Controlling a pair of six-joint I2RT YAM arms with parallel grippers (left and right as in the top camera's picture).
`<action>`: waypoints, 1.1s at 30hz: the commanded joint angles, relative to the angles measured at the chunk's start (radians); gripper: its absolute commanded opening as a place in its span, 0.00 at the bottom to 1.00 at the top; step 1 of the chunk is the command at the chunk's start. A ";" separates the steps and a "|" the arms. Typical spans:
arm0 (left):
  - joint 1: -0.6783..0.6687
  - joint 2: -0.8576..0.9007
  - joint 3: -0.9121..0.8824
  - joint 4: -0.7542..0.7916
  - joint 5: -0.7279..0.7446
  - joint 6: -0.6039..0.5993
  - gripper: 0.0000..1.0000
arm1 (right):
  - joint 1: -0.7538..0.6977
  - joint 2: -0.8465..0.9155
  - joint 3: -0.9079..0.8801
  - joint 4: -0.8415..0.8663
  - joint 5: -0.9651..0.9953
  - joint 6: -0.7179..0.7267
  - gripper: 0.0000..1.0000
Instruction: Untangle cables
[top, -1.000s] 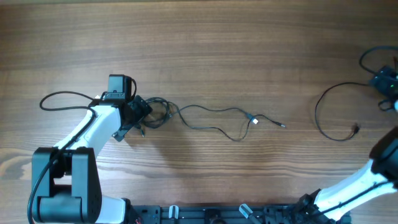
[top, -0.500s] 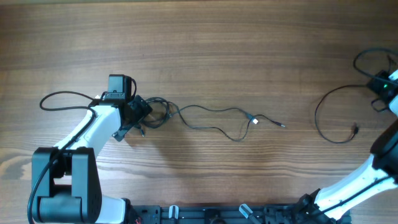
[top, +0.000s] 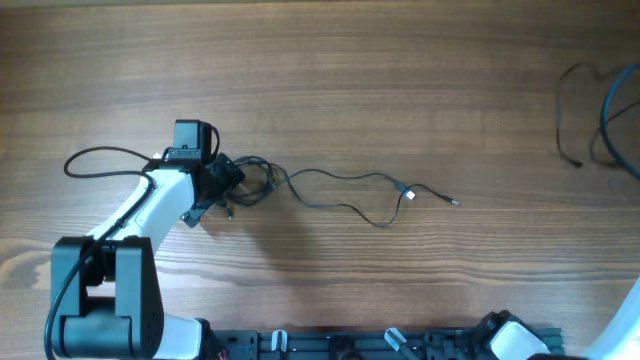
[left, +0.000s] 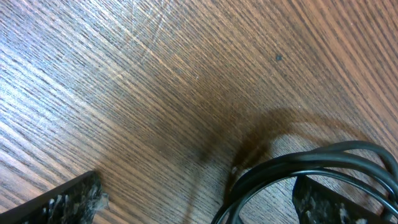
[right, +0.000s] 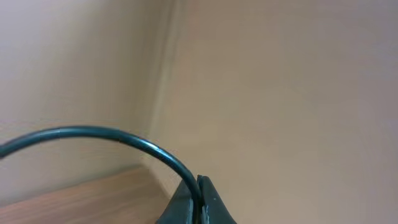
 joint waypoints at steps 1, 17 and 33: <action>0.005 0.015 -0.016 0.007 0.032 -0.018 1.00 | -0.003 -0.035 -0.002 -0.009 0.207 -0.095 0.04; 0.005 0.015 -0.016 0.007 0.032 -0.018 1.00 | -0.206 0.325 -0.003 -0.269 0.349 0.167 0.04; 0.005 0.015 -0.016 0.007 0.032 -0.018 1.00 | -0.233 0.554 -0.004 -0.454 0.002 0.410 1.00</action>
